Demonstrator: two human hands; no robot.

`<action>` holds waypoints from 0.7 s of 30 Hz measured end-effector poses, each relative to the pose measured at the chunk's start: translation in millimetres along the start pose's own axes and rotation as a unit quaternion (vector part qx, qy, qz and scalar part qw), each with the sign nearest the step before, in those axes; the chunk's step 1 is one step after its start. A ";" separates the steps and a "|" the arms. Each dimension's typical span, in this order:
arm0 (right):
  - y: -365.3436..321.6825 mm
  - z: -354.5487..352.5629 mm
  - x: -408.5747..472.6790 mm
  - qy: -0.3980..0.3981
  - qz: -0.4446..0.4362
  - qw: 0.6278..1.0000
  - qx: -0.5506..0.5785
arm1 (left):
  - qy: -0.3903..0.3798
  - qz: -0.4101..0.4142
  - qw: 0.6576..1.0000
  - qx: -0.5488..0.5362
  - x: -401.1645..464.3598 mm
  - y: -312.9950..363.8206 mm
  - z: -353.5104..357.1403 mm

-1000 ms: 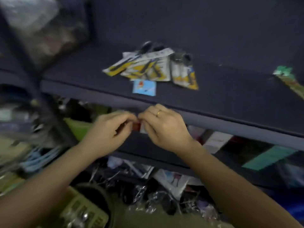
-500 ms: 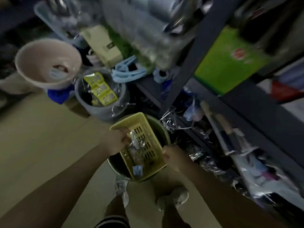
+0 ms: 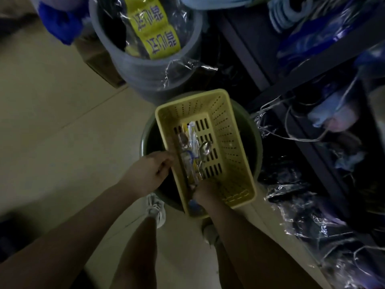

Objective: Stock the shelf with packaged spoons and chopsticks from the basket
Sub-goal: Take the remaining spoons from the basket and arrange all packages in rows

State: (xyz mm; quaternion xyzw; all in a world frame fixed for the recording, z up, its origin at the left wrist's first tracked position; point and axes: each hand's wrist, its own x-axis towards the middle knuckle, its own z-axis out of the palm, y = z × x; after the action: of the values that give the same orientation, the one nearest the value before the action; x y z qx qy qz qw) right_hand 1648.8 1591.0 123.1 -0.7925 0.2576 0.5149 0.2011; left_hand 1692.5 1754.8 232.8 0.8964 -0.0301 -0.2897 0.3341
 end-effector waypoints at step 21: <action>8.4 -95.1 -97.7 -0.095 -0.274 0.900 0.326 | -0.005 -0.164 0.915 -0.369 -5.2 59.8 8.9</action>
State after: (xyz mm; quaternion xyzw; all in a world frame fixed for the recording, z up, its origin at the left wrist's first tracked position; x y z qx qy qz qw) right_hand 1678.5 1548.5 249.5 -0.6694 0.1635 0.3998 0.6045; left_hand 1691.7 1704.6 266.9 0.6999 0.2245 -0.3358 0.5891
